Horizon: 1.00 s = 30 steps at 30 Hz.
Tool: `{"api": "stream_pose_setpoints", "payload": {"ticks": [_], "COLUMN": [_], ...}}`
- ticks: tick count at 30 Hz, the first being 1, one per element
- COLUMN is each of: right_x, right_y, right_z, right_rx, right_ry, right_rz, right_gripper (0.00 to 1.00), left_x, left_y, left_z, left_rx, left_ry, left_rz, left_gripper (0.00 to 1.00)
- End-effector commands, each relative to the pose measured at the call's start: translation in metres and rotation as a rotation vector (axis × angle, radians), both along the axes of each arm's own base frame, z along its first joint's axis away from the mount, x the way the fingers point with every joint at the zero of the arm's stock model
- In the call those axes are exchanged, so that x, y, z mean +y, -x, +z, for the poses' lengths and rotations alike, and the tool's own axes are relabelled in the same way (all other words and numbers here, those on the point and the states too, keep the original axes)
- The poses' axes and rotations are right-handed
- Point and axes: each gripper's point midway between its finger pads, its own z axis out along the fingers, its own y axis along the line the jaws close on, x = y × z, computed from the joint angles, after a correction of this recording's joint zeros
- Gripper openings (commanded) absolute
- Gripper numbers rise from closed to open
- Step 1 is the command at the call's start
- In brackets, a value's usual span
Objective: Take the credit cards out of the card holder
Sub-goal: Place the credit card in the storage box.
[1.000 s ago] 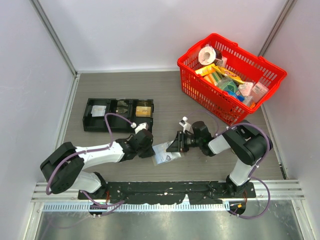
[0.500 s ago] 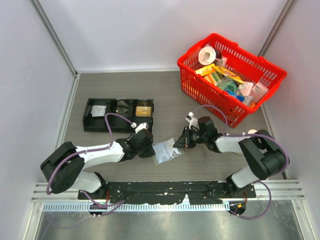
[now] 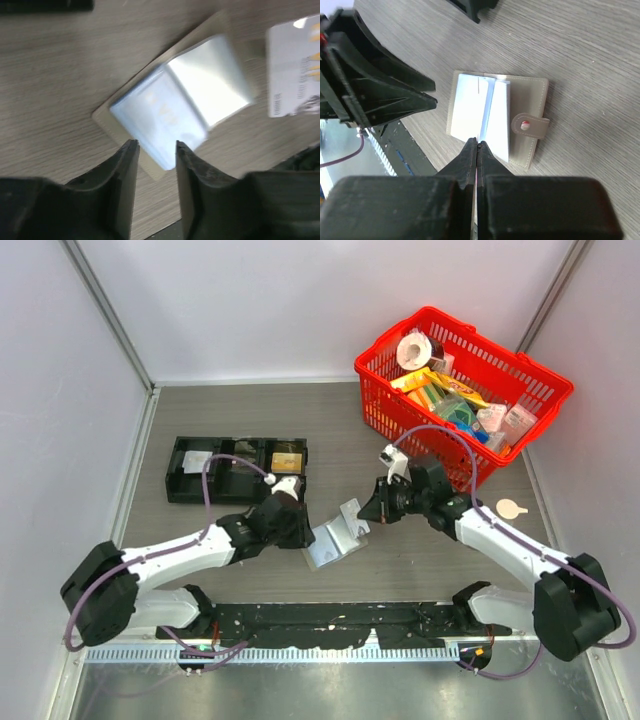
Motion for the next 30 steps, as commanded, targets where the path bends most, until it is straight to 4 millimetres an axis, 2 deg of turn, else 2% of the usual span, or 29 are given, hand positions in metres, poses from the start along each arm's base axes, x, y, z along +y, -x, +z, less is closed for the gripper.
{"api": "stream_pose_setpoints", "payload": {"ticks": [1, 3, 7, 13, 17, 20, 23, 28, 30], "right_x": [0.000, 0.004, 0.010, 0.019, 0.020, 0.021, 0.022, 0.023, 0.024], "right_y": [0.005, 0.011, 0.023, 0.051, 0.065, 0.071, 0.076, 0.078, 0.080], "right_z": [0.038, 0.054, 0.083, 0.119, 0.136, 0.143, 0.144, 0.145, 0.144], "right_rx": [-0.095, -0.130, -0.212, -0.302, -0.353, -0.370, -0.368, -0.375, -0.373], "right_ry": [-0.024, -0.064, -0.137, -0.264, -0.317, -0.339, -0.350, -0.359, -0.359], "right_rz": [0.064, 0.107, 0.184, 0.328, 0.396, 0.427, 0.450, 0.464, 0.472], "right_gripper": [0.01, 0.01, 0.01, 0.01, 0.01, 0.01, 0.01, 0.01, 0.01], "left_x": [-0.018, -0.021, -0.038, -0.053, -0.060, -0.066, -0.069, -0.073, -0.076], "left_y": [-0.021, -0.025, -0.014, -0.003, 0.008, 0.021, 0.029, 0.034, 0.035], "left_z": [0.075, 0.099, 0.138, 0.173, 0.187, 0.195, 0.200, 0.199, 0.209], "left_rx": [-0.204, -0.281, -0.374, -0.476, -0.505, -0.515, -0.516, -0.495, -0.530], "left_ry": [0.104, 0.137, 0.248, 0.313, 0.369, 0.425, 0.463, 0.491, 0.530], "left_rz": [-0.128, -0.199, -0.382, -0.574, -0.684, -0.772, -0.827, -0.852, -0.862], "left_gripper": [0.48, 0.60, 0.79, 0.81, 0.80, 0.79, 0.72, 0.47, 0.33]}}
